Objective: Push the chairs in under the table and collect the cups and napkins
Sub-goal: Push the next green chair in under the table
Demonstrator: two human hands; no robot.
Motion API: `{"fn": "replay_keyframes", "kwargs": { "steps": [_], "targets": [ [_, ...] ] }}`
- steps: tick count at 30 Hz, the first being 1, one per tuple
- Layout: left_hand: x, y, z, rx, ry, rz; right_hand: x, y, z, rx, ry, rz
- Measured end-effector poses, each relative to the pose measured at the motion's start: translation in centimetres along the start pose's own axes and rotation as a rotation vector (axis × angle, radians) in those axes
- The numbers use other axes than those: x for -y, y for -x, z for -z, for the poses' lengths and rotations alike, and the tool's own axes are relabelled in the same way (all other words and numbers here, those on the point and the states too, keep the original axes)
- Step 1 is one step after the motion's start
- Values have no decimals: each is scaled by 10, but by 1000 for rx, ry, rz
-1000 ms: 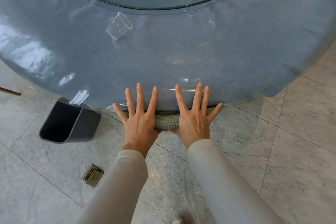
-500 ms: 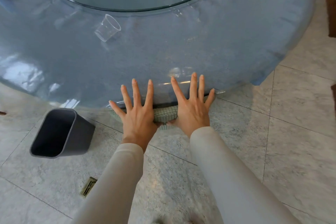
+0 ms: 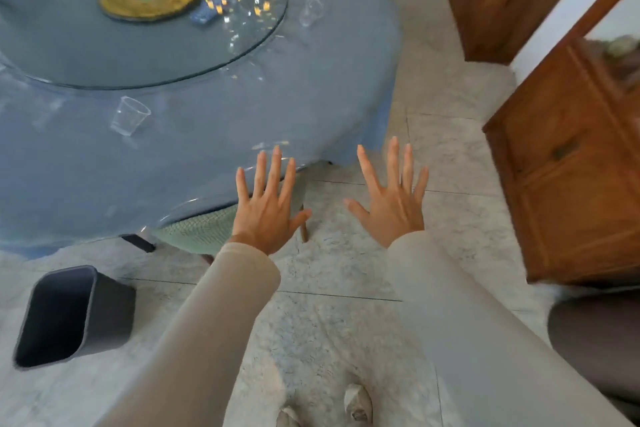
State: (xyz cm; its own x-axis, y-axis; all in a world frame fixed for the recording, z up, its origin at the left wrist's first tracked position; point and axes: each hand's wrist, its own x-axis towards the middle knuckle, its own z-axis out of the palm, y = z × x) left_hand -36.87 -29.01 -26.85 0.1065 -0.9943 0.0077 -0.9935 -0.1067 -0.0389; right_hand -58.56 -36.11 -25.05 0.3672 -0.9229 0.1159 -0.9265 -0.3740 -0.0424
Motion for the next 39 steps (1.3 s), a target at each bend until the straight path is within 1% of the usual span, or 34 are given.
{"fn": "replay_keyframes", "kwargs": {
  "steps": [3,7,12,16,22,28,33,39],
  "targets": [
    [-42,-22,56,-75,-6,-90,-50,8,56,-33,19,-102],
    [-92,-52,138,-188,16,-178,-110,11,131,-138,65,-233],
    [-140,-85,209,-285,2,-182,-187,4,216,-321,124,-302],
    [-177,-110,240,-321,-25,-167,-248,-7,253,-387,142,-353],
    [-231,-156,269,-397,-23,-166,-317,-25,260,-441,147,-376],
    [-267,-211,273,-424,-25,-185,-364,-66,245,-488,147,-363],
    [-282,-281,264,-410,-47,-189,-396,-126,229,-457,148,-363],
    [-288,-395,258,-379,-25,-192,-431,-230,209,-426,155,-372]
  ]
}}
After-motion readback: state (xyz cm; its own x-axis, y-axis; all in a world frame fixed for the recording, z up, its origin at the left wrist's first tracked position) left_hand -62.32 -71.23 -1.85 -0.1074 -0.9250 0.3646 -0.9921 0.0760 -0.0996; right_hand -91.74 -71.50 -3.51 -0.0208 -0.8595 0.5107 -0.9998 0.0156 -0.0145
